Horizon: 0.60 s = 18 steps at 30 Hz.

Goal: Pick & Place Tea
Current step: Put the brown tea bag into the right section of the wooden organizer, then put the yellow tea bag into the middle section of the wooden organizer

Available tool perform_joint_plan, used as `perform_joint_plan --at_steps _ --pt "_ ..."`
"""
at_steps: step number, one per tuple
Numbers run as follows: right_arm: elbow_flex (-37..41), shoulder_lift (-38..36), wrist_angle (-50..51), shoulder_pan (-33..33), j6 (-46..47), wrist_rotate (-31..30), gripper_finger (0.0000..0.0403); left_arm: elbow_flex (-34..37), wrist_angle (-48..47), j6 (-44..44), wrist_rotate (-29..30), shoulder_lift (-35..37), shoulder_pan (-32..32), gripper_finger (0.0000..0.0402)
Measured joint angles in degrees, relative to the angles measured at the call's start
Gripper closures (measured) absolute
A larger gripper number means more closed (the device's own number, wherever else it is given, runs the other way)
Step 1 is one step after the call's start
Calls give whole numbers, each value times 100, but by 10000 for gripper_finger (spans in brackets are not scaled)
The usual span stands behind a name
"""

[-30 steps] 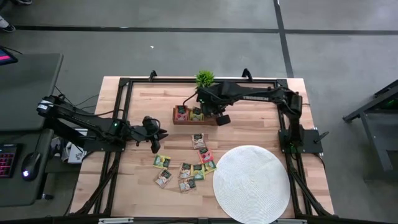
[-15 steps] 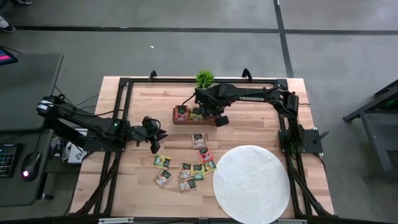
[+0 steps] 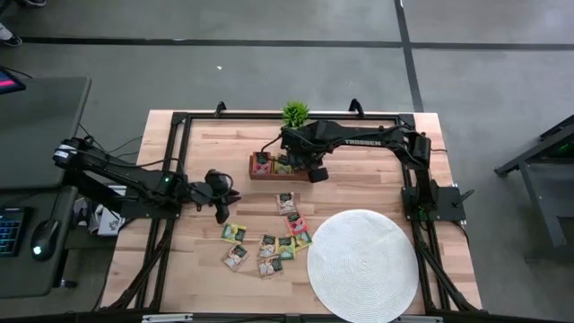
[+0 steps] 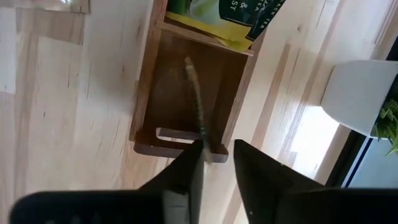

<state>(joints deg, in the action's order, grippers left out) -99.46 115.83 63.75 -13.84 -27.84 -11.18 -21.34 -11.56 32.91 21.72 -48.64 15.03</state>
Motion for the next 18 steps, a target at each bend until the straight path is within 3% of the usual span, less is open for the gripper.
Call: perform_joint_plan --at_steps 8,15,18 --pt "0 -69 36 80 475 59 262 0 -245 62 -618 0 123 316" --pt "-2 -320 -190 612 717 126 249 -2 -745 530 -598 2 924 316" --pt "-2 -386 -583 969 748 551 249 -4 -983 904 -438 0 1367 316"
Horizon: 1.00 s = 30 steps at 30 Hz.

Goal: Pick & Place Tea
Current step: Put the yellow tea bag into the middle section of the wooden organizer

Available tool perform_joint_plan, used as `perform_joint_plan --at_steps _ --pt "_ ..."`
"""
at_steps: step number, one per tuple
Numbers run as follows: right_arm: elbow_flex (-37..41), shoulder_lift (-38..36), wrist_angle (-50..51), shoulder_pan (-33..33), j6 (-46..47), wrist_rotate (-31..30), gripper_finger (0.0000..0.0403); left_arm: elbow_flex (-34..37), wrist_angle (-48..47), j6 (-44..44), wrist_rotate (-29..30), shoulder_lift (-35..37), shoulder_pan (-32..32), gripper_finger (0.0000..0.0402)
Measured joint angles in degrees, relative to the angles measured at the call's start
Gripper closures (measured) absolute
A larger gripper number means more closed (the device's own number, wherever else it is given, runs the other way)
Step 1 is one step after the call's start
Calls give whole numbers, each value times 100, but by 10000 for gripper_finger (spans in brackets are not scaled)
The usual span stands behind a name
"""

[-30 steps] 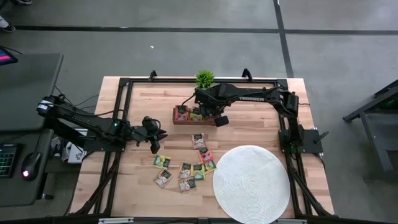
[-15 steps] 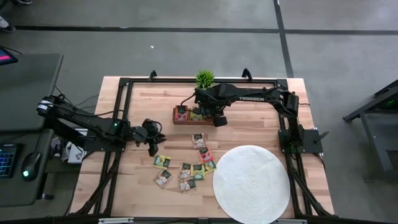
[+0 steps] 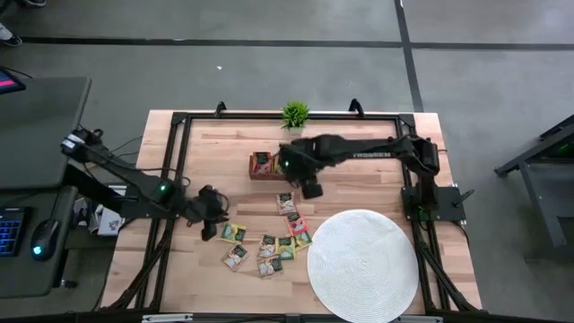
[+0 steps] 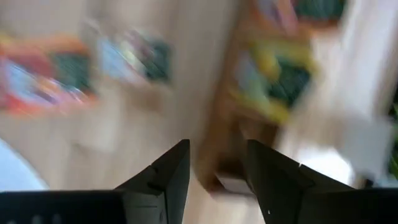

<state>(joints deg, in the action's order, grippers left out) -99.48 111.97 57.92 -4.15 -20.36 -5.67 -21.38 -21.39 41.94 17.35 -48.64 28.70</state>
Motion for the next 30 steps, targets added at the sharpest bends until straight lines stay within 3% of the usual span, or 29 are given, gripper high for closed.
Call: perform_joint_plan --at_steps 6,11,14,21,30 --pt "0 122 -1606 736 307 917 249 0 -61 778 301 -349 718 316" --pt "0 327 -3174 958 2182 872 249 1 310 1464 300 -1148 1078 316" --pt "0 499 -3809 1040 2766 916 250 1 857 1498 278 -1721 1242 316" --pt "0 1050 -4099 1371 3297 1056 261 -31 1896 1500 378 -2829 1348 316" --pt "2 1765 -4258 1520 4442 1060 255 -29 1948 1533 582 -3119 1337 316"
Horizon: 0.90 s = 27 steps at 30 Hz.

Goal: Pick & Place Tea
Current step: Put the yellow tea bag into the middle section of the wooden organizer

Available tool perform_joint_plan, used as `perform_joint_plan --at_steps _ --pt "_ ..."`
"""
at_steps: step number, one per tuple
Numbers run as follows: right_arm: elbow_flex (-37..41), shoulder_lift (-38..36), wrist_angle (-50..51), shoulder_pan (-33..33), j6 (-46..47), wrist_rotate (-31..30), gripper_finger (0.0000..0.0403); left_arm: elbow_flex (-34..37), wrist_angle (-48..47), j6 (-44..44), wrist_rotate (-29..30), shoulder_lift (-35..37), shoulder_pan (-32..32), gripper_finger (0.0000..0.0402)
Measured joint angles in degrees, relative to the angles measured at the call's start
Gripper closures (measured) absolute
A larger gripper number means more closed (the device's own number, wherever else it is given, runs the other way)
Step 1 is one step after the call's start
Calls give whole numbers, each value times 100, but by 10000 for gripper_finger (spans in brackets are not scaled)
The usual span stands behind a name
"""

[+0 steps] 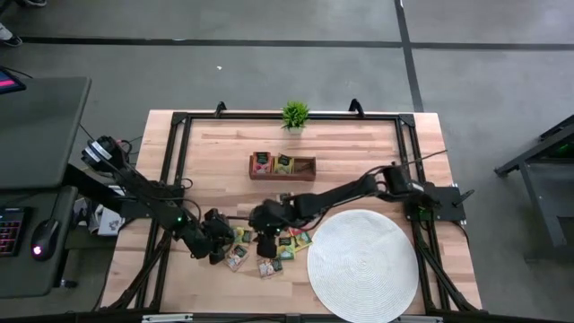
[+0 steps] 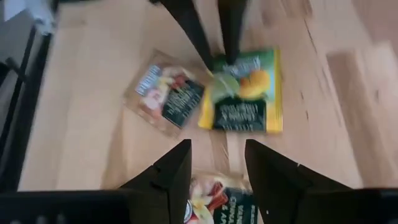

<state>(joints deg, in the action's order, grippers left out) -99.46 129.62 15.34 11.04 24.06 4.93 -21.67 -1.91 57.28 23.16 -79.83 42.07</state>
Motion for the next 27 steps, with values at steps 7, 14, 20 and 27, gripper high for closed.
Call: perform_joint_plan --at_steps 7,14,20,27 --pt "0 265 -472 -95 2054 51 234 15 -54 2 188 -11 0 316" --pt "-1 267 -561 -268 3900 -62 207 23 -66 4 288 -18 -2 316" --pt "-2 284 -685 -323 4475 -102 187 31 -70 7 395 -22 -3 316" --pt "-2 286 -667 -319 4637 -236 181 41 -12 9 419 -24 -5 316"
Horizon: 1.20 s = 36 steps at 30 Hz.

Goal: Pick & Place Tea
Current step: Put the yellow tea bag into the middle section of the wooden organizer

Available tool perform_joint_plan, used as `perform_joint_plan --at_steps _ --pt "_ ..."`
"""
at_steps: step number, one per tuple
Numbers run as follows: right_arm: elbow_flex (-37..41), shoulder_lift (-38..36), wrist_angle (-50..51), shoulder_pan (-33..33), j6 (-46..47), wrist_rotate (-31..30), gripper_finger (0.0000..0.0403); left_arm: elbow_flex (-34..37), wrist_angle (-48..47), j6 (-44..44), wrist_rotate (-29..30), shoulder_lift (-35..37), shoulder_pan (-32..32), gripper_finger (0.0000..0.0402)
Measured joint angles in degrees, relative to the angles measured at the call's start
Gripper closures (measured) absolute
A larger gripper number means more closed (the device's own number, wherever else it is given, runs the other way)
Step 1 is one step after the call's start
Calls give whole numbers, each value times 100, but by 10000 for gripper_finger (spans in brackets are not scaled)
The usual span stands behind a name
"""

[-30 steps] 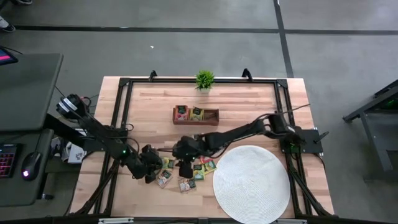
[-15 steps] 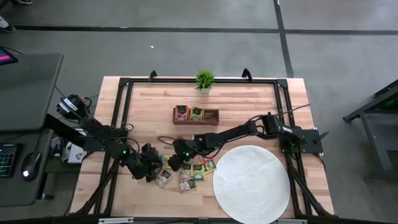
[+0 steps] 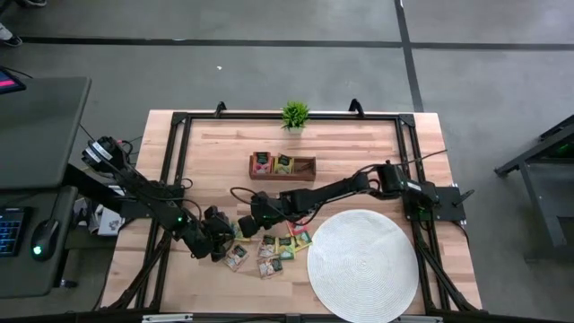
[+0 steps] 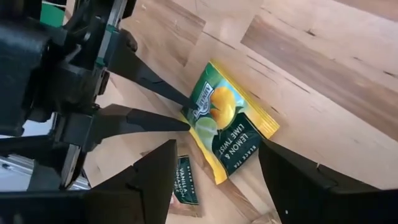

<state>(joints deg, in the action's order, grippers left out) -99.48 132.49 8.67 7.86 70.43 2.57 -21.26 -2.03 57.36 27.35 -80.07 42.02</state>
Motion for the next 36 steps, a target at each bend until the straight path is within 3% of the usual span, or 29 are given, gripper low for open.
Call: perform_joint_plan --at_steps 15,22,30,36 --pt "0 15 283 51 180 -244 180 0 179 1 162 -7 -4 316" --pt "-17 406 -335 144 539 81 180 -2 206 0 171 -2 -4 316" --pt "-9 468 -564 100 510 -8 181 -4 246 0 176 -2 -4 316" --pt "-2 483 -617 59 274 -22 226 -4 339 -1 176 -2 -4 316"
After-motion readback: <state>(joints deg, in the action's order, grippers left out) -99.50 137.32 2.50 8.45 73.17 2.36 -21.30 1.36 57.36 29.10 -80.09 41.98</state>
